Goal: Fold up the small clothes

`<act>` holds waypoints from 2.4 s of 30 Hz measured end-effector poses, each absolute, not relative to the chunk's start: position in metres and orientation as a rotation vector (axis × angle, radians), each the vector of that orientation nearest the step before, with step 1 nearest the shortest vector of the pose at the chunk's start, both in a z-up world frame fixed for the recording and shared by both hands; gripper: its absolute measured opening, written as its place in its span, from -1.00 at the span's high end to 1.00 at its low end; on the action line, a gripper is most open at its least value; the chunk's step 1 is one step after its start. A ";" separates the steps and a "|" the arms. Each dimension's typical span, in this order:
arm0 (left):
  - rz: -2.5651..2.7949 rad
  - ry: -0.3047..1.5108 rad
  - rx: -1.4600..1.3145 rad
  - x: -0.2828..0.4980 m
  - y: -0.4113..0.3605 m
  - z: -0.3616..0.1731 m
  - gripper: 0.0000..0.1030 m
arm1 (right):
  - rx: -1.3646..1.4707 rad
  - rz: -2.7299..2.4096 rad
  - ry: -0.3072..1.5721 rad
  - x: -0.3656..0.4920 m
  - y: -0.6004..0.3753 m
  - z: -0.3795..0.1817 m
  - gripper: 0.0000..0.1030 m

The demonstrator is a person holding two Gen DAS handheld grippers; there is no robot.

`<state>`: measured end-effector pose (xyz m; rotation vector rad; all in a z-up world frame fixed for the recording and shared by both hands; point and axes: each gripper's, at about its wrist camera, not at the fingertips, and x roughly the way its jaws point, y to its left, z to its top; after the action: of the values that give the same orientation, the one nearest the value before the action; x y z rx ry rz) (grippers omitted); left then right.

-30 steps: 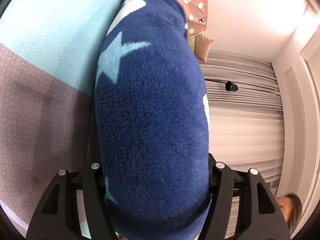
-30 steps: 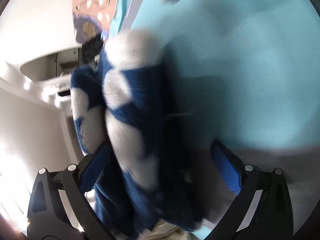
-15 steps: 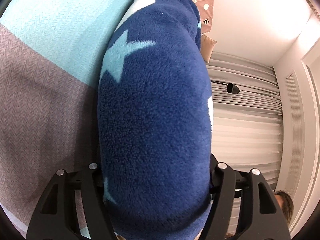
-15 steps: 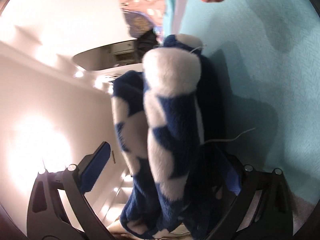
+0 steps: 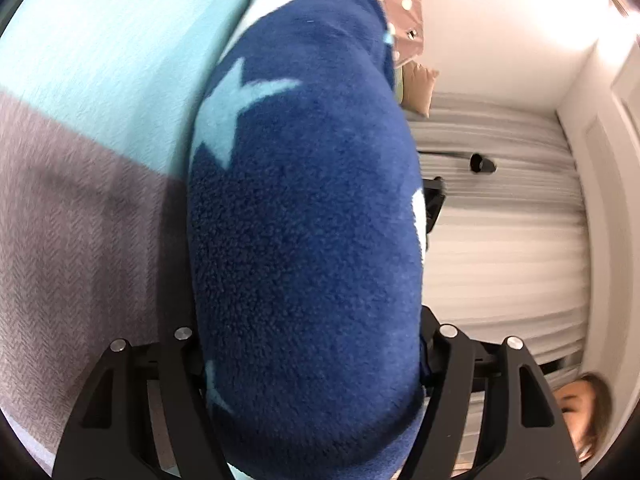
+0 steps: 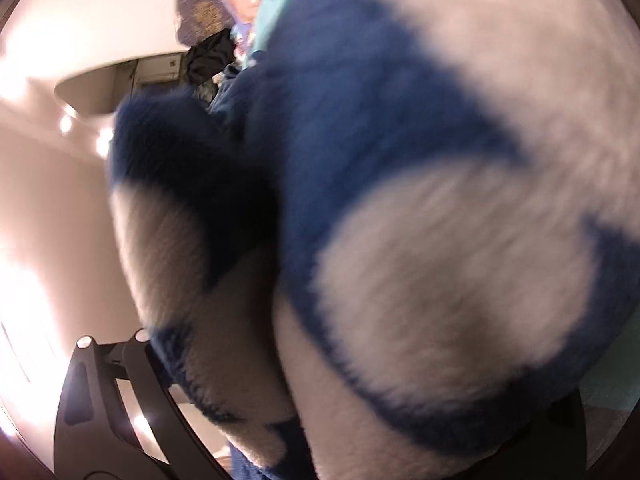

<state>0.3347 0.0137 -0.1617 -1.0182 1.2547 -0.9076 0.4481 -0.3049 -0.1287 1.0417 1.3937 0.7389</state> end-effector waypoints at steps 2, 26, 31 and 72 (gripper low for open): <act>-0.911 1.236 -0.979 0.335 0.010 -0.148 -0.36 | 0.991 0.726 1.350 0.443 -0.303 -0.114 -0.39; -1.285 0.934 -0.759 0.420 -0.116 0.070 -0.38 | 0.575 0.632 0.981 0.479 -0.371 0.200 -0.10; -1.344 0.956 -0.785 0.464 -0.178 0.053 -0.38 | 0.564 0.537 0.974 0.510 -0.423 0.191 -0.13; -0.958 1.064 -0.503 0.564 -0.290 -0.045 -0.67 | 0.231 0.024 0.775 0.576 -0.447 0.033 -0.72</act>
<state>0.5640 -0.2902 -0.0453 -0.5029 1.0643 -0.9581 0.5756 -0.4468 0.0333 0.2312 0.7750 0.0239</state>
